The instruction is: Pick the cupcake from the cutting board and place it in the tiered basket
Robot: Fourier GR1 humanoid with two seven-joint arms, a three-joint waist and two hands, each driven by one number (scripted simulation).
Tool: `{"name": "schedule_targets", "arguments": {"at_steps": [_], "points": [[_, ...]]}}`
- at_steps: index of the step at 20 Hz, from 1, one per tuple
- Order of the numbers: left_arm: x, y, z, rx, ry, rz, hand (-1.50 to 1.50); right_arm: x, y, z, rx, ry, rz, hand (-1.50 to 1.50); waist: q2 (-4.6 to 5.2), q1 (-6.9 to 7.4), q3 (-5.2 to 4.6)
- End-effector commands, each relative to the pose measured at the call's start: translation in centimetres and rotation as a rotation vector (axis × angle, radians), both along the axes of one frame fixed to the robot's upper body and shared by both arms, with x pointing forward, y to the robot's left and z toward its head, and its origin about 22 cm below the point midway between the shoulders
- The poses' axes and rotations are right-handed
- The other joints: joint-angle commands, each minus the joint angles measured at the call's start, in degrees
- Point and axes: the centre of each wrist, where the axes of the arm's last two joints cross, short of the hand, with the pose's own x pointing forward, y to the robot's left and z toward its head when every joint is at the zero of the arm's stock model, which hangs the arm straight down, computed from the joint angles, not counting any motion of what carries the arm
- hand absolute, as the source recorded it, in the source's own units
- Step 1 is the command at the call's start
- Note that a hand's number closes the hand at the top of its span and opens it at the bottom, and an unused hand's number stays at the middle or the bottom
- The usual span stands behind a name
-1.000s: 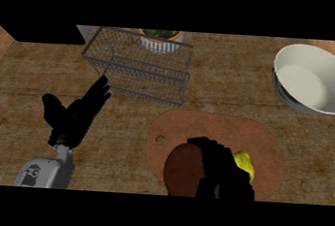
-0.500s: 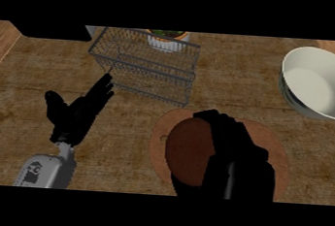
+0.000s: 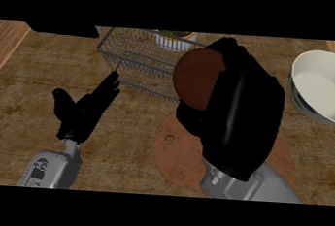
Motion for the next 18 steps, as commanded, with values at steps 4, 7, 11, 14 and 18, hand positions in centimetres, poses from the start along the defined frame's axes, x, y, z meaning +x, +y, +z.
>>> {"name": "schedule_targets", "arguments": {"at_steps": [4,7,11,14,18], "points": [[0.0,-0.4,0.3,0.008,-0.007,-0.025,0.0,6.1,2.3,4.2,0.131,0.124,-0.17,1.5,0.32,1.09,0.13],[0.2,-0.8,-0.7,0.005,-0.003,-0.024,0.0,8.1,3.5,4.6,0.158,0.124,-0.145,1.5,0.7,1.29,0.11],[0.5,-0.1,0.3,0.003,-0.011,-0.034,0.0,11.2,3.7,4.0,0.178,0.137,-0.131,1.5,0.89,1.67,0.15],[0.7,-2.0,0.4,0.008,-0.025,-0.042,0.0,13.3,3.0,3.2,0.215,0.153,-0.14,1.5,1.21,1.85,0.18],[1.0,-3.0,0.9,-0.002,-0.026,-0.07,0.0,13.8,1.5,3.4,0.447,0.042,-0.064,1.5,1.78,3.38,0.31]]}}
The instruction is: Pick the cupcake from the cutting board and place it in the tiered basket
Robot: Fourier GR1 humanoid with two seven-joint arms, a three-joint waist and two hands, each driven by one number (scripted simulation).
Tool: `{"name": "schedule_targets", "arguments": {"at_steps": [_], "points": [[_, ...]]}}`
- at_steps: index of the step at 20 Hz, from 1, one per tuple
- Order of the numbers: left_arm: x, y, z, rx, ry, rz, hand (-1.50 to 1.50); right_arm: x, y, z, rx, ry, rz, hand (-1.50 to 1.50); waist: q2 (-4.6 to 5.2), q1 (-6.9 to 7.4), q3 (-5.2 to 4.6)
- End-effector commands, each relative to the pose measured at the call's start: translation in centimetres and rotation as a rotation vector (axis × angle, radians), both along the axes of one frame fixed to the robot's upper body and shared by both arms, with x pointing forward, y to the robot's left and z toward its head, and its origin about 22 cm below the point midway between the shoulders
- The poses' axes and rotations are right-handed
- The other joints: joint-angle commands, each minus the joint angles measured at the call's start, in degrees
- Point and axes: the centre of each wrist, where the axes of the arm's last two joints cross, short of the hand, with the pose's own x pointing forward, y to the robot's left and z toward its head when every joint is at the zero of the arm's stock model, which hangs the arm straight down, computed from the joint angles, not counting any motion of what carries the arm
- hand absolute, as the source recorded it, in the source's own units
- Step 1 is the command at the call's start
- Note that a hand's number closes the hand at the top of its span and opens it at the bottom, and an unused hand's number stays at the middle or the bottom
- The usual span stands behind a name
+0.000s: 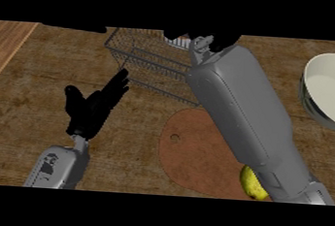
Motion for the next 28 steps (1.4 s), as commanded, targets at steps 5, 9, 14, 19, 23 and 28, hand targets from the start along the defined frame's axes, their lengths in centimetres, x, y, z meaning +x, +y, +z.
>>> {"name": "schedule_targets", "arguments": {"at_steps": [5,9,14,19,23,28], "points": [[0.3,-1.0,0.1,-0.01,-0.004,-0.019,0.0,2.9,0.2,-1.9,0.317,-0.075,0.026,-1.5,0.6,1.81,0.01],[0.4,-1.4,0.1,-0.005,-0.011,-0.029,0.0,4.1,1.0,-3.0,0.283,-0.172,0.056,-1.5,0.66,1.77,-0.02],[0.3,0.3,0.6,0.001,-0.02,-0.017,0.0,4.9,2.3,-1.8,0.276,-0.301,0.016,-1.5,0.08,1.29,-0.07],[0.2,0.7,-0.4,0.0,0.0,0.018,0.0,5.2,2.6,-1.5,0.408,-0.41,-0.1,-1.5,-0.58,-0.48,-0.1],[-0.6,2.4,-1.3,-0.019,0.03,0.07,0.0,5.3,2.4,-1.7,0.469,-0.357,-0.167,-1.5,-1.83,-3.99,-0.02],[-1.6,3.6,-1.3,0.006,0.034,0.137,0.0,3.1,2.0,-3.5,0.457,-0.27,-0.144,-1.5,-3.09,-7.32,0.11]]}}
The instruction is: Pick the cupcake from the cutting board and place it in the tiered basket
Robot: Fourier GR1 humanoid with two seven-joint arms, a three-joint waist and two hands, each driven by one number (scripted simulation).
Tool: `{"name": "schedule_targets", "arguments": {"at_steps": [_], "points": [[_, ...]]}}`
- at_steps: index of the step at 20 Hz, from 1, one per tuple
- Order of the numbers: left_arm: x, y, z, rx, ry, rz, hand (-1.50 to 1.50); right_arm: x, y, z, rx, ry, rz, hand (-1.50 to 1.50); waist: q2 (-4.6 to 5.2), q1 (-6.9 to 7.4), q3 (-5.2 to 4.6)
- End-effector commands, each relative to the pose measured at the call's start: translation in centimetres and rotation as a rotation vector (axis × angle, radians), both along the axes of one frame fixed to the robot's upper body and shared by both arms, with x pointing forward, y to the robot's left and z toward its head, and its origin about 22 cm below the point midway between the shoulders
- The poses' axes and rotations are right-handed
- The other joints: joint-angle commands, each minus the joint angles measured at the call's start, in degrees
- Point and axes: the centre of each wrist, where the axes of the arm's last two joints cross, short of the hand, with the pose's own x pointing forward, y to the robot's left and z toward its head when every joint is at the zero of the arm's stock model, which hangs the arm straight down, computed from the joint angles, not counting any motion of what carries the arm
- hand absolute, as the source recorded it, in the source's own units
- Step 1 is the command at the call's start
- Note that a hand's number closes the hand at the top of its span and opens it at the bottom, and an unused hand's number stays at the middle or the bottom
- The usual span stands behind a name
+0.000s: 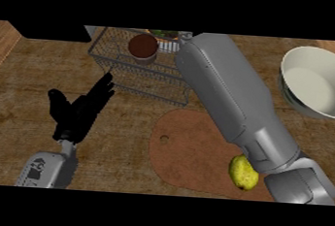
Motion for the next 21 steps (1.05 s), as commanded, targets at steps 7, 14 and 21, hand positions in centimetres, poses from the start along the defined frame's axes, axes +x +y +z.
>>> {"name": "schedule_targets", "arguments": {"at_steps": [7,14,21], "points": [[-1.8,3.9,-0.7,-0.006,0.037,0.108,0.0,-6.5,-1.7,-2.3,0.027,0.112,0.154,-1.5,-1.69,-5.53,0.16],[-2.5,3.8,-0.7,-0.013,0.037,0.144,0.0,-12.1,-4.7,-2.8,0.042,0.139,0.231,-1.5,-2.4,-7.47,0.17],[-2.5,3.4,-1.3,-0.011,0.031,0.152,0.0,-18.5,-11.0,-3.0,0.021,0.115,0.233,-1.5,-1.95,-9.2,0.1]]}}
